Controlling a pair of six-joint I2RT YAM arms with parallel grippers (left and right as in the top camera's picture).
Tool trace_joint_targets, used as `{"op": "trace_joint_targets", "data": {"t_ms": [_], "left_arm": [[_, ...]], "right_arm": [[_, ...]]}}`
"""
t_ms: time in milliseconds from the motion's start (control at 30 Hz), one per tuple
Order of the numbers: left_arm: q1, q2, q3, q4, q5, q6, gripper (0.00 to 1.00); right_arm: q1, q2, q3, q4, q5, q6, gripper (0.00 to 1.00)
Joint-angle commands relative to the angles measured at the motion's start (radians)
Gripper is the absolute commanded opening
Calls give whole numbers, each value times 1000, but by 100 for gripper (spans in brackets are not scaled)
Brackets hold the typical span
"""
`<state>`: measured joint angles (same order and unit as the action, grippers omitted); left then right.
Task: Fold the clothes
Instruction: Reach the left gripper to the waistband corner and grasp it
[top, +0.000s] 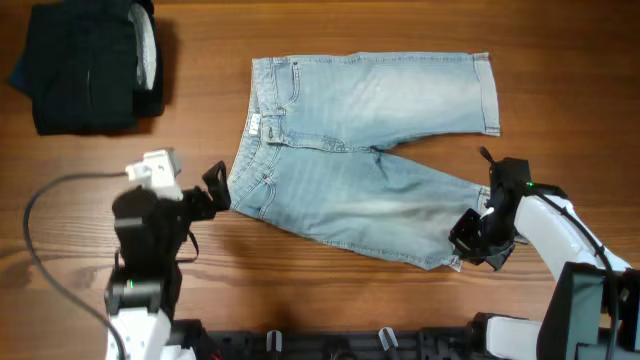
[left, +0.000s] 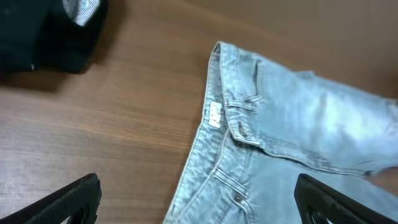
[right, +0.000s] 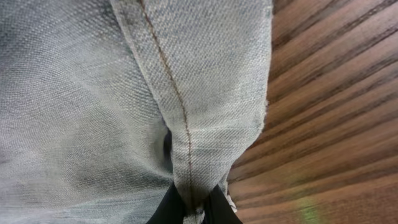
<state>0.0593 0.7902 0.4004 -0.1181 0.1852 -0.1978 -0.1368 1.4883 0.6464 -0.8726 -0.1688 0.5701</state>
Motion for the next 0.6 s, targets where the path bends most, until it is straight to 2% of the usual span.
{"op": "trace_joint_targets", "data": {"t_ms": [0, 133, 300, 400, 500, 567], "left_arm": [[-2, 256, 137, -9, 137, 90, 100], [-2, 416, 159, 83, 301, 88, 100], [-2, 460, 159, 51, 300, 108, 100], [-2, 474, 159, -17, 205, 120, 100], [-8, 507, 159, -38, 199, 120, 94], [-30, 539, 159, -37, 198, 124, 96]], "right_arm": [[5, 34, -20, 50, -50, -20, 4], [5, 34, -20, 50, -50, -21, 4], [5, 34, -20, 50, -50, -21, 4], [5, 34, -20, 51, -50, -21, 4], [5, 34, -20, 61, -50, -21, 4], [5, 34, -20, 65, -50, -21, 4]]}}
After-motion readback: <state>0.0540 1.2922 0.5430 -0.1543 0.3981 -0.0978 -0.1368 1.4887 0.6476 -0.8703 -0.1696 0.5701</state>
